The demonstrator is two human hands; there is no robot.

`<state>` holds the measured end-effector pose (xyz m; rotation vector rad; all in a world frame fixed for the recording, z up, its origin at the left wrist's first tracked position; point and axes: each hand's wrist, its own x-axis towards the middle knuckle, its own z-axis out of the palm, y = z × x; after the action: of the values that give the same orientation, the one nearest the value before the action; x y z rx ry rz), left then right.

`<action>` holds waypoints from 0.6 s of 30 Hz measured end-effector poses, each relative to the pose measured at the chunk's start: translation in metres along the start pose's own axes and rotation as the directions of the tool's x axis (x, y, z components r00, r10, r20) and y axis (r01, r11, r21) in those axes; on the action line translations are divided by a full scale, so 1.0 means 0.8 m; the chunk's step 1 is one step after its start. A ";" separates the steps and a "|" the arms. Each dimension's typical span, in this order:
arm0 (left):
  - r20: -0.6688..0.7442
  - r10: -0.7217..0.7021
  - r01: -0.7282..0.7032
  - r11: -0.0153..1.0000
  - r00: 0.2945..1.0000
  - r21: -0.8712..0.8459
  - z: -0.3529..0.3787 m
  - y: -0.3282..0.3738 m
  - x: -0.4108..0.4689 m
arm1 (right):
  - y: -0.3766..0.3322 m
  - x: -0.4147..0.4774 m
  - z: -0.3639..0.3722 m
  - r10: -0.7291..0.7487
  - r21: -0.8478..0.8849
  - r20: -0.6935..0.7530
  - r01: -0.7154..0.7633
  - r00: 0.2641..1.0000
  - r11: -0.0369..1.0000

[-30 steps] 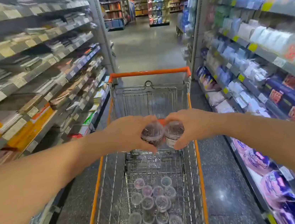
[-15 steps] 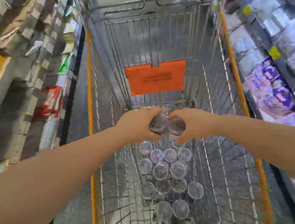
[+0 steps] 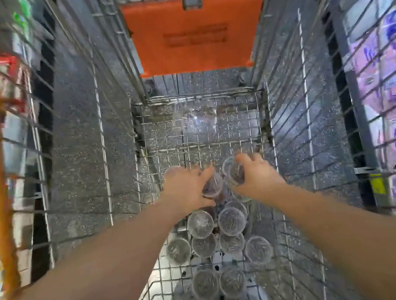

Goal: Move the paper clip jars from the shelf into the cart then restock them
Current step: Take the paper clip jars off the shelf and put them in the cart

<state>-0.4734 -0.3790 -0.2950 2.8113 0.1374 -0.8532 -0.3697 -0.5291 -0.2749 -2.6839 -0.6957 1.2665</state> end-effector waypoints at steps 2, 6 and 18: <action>0.033 0.008 -0.008 1.000 0.999 0.009 0.015 0.005 0.008 | 0.007 0.006 0.020 -0.011 0.011 0.039 0.010 0.999 1.000; 0.033 0.053 -0.052 0.998 0.998 -0.023 0.029 0.017 0.016 | 0.014 0.017 0.037 -0.013 -0.068 0.079 0.019 0.997 0.998; 0.065 0.109 -0.100 0.987 0.992 -0.123 0.009 0.007 0.004 | -0.002 0.006 0.012 -0.071 -0.091 0.063 0.076 0.996 0.993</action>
<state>-0.4735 -0.3858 -0.3017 2.6472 0.0290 -0.8893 -0.3747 -0.5266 -0.2838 -2.6747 -0.8735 1.3324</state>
